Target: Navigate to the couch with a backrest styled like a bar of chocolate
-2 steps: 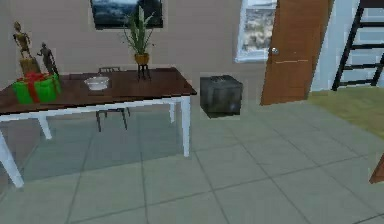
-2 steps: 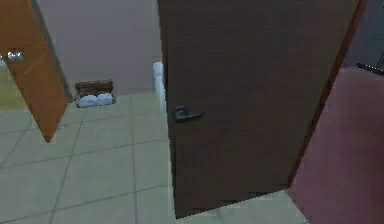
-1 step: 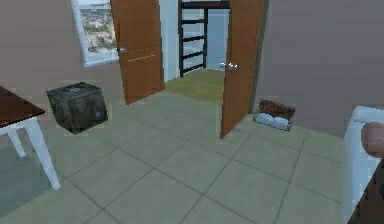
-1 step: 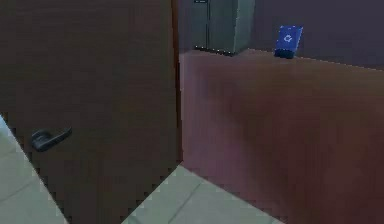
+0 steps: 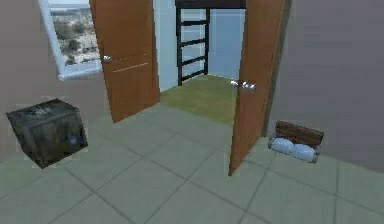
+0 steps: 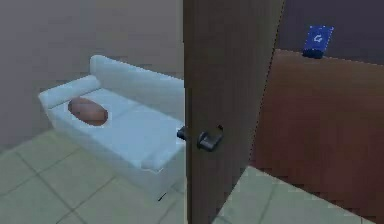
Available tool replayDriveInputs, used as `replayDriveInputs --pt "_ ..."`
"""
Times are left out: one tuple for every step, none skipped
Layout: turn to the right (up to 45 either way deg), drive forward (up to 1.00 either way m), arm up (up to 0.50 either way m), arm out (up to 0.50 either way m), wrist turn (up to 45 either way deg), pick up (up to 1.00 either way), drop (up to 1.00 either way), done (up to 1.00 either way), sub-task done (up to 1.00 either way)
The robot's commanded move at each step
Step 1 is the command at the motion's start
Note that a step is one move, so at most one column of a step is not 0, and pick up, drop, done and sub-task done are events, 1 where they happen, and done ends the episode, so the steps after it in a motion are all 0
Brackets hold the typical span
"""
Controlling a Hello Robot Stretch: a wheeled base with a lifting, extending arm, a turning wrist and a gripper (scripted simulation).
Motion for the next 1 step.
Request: replayDriveInputs --pt "33.0 0.00 0.00 0.00 0.0 0.00 0.00 0.00 0.00"
